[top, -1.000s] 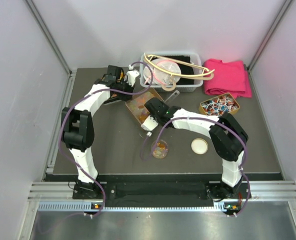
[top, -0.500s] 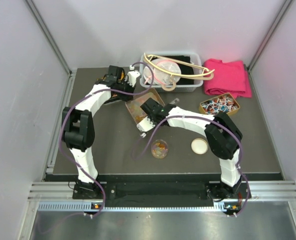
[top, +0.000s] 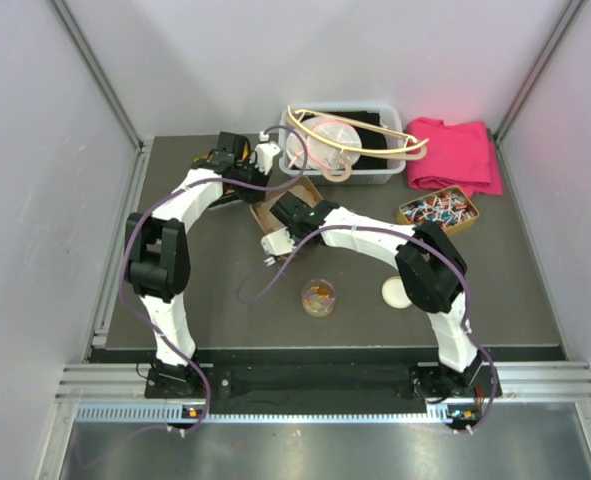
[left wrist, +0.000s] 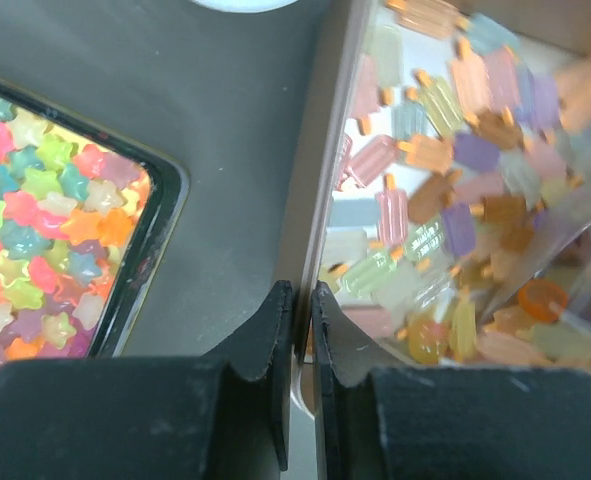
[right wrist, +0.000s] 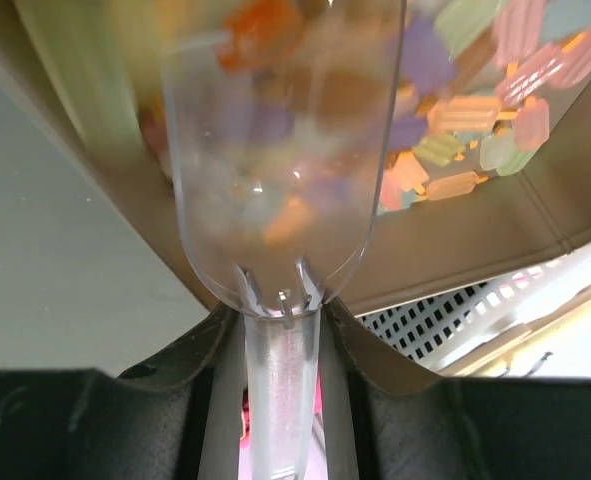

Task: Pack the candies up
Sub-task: Scoop the fake candies from the storage box, then place the fake candies in the packing bottle.

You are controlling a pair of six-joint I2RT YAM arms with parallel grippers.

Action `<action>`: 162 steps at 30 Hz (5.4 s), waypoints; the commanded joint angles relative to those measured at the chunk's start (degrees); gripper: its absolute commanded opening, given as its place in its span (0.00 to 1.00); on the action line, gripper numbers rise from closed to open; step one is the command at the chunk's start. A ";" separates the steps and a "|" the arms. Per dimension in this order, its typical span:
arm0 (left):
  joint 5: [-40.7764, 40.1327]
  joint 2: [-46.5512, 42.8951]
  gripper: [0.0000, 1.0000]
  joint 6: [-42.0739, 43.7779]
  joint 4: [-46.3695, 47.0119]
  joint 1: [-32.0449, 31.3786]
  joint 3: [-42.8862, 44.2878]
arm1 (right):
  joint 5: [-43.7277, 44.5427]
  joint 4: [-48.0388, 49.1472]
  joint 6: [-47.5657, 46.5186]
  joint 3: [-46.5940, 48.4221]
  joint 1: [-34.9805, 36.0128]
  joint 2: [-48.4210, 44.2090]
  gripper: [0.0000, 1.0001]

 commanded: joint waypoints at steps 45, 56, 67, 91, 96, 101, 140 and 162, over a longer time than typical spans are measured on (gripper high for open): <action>1.13 -3.60 0.00 -2.51 6.55 -0.88 -3.91 | -11.29 -5.07 28.99 12.92 -6.97 2.66 0.00; 1.39 -1.84 0.00 -4.00 7.08 0.18 -3.11 | -6.19 -2.78 28.73 13.01 -8.20 0.20 0.00; 0.95 -0.53 0.01 -4.79 7.96 1.41 -2.94 | -5.05 -0.05 28.21 10.72 -8.99 -4.54 0.00; 6.31 6.42 0.63 -9.89 10.16 5.80 1.71 | -10.76 -6.54 23.11 -10.36 -9.26 -26.76 0.00; 10.16 7.30 0.99 -12.35 9.45 7.30 4.35 | -14.09 -14.80 20.30 -13.26 -8.73 -33.54 0.00; 13.86 6.34 0.99 -12.00 6.74 8.79 6.63 | -15.07 -18.94 19.24 -18.00 -7.24 -39.08 0.00; 15.10 -13.18 0.99 -5.67 -3.03 11.25 -1.97 | 2.07 -22.90 14.49 -22.59 9.82 -35.93 0.00; 17.21 -15.20 0.99 -4.62 -1.01 13.54 -8.30 | 14.29 -24.13 12.73 -18.81 15.35 -27.93 0.00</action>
